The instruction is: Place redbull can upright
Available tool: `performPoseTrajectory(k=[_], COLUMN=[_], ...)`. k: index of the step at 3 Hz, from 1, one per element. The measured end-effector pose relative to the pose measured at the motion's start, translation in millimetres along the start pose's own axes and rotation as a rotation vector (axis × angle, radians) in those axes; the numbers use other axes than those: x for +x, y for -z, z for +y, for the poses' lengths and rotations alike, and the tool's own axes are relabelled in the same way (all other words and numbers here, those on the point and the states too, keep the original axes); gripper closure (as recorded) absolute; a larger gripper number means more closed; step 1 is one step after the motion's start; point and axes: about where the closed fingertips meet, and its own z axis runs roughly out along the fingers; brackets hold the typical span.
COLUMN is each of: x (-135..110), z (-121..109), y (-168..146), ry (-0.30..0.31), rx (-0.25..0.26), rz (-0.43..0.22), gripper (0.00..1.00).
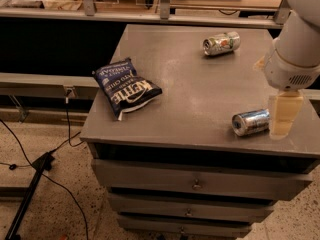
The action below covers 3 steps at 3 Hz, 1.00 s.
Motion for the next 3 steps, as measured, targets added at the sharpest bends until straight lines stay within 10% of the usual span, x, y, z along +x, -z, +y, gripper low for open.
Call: performPoseTrajectory(k=[3], x=[-25], z=[12], y=[-26], ry=[0.152], rx=[-0.048], rz=[-0.139], gripper=[0.0])
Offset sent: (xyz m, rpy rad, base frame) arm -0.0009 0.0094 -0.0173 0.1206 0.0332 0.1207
